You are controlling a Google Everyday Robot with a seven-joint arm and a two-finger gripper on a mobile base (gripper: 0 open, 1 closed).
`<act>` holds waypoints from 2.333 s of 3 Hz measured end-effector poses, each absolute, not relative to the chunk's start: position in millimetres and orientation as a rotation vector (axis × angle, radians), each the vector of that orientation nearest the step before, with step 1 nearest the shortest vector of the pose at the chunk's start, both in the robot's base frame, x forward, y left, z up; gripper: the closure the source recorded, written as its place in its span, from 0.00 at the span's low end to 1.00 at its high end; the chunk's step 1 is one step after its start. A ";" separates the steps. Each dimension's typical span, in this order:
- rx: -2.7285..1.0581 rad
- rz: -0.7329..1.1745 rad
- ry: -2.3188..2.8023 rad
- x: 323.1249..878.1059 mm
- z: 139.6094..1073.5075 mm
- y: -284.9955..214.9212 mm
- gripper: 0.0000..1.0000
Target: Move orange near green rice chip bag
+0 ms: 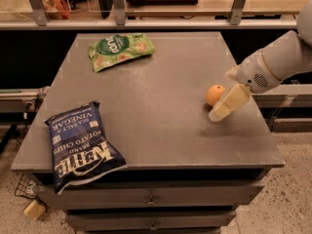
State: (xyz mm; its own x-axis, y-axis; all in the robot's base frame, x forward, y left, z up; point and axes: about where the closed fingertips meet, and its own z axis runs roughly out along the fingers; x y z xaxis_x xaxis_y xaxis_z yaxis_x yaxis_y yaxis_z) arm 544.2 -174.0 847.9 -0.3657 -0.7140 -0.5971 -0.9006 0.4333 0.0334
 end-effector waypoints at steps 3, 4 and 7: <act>-1.271 0.437 2.237 565.2 838.2 -195.6 0.73; -1.255 0.457 2.199 572.8 863.6 -195.2 0.96; -1.217 0.563 2.058 585.7 899.1 -164.3 1.00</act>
Offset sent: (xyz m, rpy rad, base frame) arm 0.0243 -0.0289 -0.0108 -0.0273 -0.0199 -0.0998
